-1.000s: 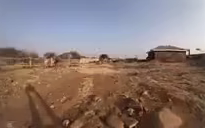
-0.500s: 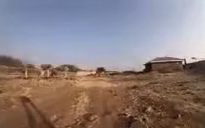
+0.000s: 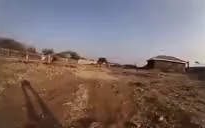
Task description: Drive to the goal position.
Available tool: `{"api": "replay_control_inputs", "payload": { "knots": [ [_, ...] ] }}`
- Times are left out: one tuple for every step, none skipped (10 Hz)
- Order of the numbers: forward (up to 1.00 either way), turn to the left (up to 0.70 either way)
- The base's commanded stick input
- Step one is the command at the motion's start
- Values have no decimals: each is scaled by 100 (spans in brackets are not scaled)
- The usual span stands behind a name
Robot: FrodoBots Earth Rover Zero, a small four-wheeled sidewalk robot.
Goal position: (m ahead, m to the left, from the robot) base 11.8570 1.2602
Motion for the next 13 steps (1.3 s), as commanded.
{"api": "replay_control_inputs", "payload": {
  "knots": [
    [70,0],
    [70,0],
    [70,0],
    [70,0],
    [70,0],
    [70,0],
    [70,0],
    [70,0],
    [70,0],
    [70,0],
    [70,0],
    [70,0],
    [70,0]
  ]
}}
